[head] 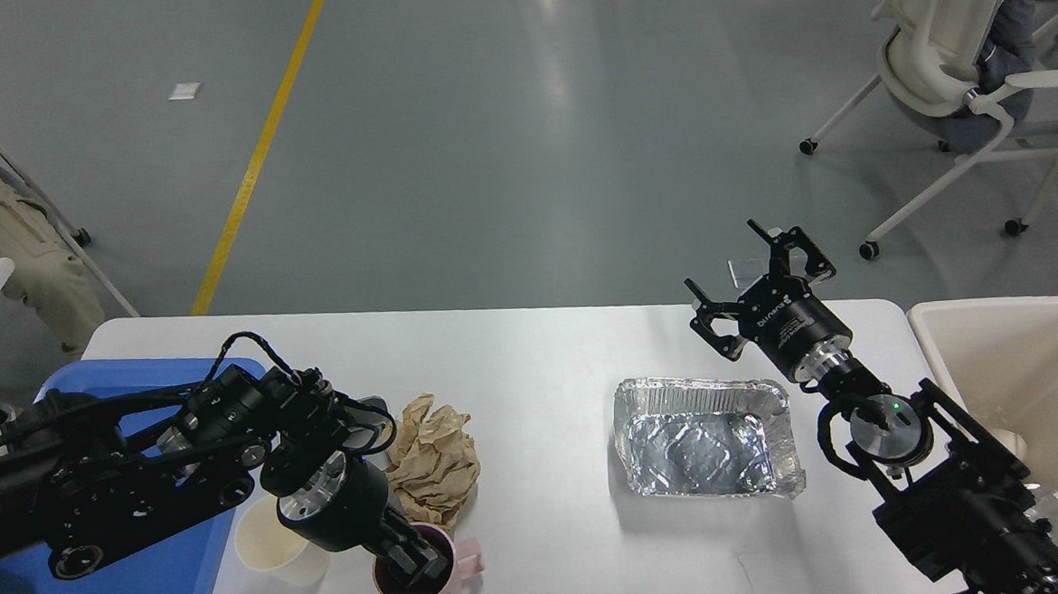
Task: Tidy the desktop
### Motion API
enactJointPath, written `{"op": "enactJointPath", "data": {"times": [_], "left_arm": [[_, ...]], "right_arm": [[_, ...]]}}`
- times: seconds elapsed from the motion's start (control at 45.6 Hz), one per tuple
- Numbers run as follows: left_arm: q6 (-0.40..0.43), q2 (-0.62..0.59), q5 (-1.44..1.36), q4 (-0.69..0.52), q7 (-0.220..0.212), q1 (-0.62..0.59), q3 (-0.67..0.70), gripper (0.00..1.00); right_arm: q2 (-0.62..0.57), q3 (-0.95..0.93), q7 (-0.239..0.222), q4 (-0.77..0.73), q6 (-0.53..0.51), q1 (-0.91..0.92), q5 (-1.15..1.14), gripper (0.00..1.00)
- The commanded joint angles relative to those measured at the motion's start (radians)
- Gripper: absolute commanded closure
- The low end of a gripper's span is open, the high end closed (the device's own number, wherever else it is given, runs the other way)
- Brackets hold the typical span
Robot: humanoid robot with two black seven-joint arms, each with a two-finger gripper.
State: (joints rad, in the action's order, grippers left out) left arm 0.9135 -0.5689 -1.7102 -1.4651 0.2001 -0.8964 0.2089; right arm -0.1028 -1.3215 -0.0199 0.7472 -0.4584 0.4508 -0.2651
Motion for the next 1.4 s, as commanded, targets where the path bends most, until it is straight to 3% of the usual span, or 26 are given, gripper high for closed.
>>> {"op": "enactJointPath", "data": {"times": [0.0, 0.131, 0.35, 0.438, 0.57, 0.679, 0.745, 0.789, 0.876, 0.942, 1.139, 1.38], "left_arm": [[-0.013, -0.049, 0.024, 0.002, -0.010, 0.030, 0.075, 0.54], [-0.015, -0.080, 0.087, 0.005, -0.019, 0.091, 0.249, 0.33], [-0.129, -0.082, 0.133, 0.008, -0.071, 0.292, 0.610, 0.22], [-0.290, -0.071, 0.135, 0.008, -0.099, 0.370, 0.722, 0.22], [-0.566, -0.072, 0.142, 0.009, -0.166, 0.464, 0.782, 0.22], [-0.806, -0.069, 0.156, 0.011, -0.174, 0.546, 0.820, 0.22], [-0.887, -0.071, 0.187, 0.011, -0.182, 0.574, 0.837, 0.22], [-0.903, -0.072, 0.220, 0.011, -0.214, 0.580, 0.857, 0.22], [-0.906, -0.081, 0.293, 0.011, -0.326, 0.611, 0.924, 0.22], [-0.904, -0.089, 0.326, 0.009, -0.370, 0.654, 0.974, 0.22], [-0.897, -0.206, 0.366, -0.020, -0.387, 0.787, 1.037, 0.21], [-0.802, -0.548, 0.500, -0.064, -0.375, 0.936, 1.032, 0.14]], "right_arm": [[0.000, 0.011, 0.000, 0.000, 0.000, 0.000, 0.000, 0.00], [-0.003, 0.013, 0.000, 0.000, 0.000, -0.001, -0.002, 0.00], [-0.006, 0.018, 0.000, 0.000, 0.000, -0.004, -0.003, 0.00], [-0.009, 0.019, 0.000, 0.000, 0.000, -0.007, -0.003, 0.00], [-0.011, 0.019, 0.000, 0.000, 0.000, -0.009, -0.003, 0.00], [-0.011, 0.019, 0.002, 0.001, 0.000, -0.012, -0.003, 0.00], [-0.009, 0.019, 0.000, 0.001, 0.001, -0.014, -0.003, 0.00], [-0.009, 0.019, 0.002, 0.001, 0.001, -0.014, -0.003, 0.00], [-0.011, 0.019, 0.000, 0.003, 0.006, -0.015, -0.003, 0.00], [-0.011, 0.019, 0.000, 0.003, 0.007, -0.015, -0.003, 0.00], [-0.014, 0.021, 0.000, 0.001, 0.015, -0.017, -0.003, 0.00], [-0.014, 0.047, 0.000, -0.002, 0.015, -0.020, -0.006, 0.00]]}}
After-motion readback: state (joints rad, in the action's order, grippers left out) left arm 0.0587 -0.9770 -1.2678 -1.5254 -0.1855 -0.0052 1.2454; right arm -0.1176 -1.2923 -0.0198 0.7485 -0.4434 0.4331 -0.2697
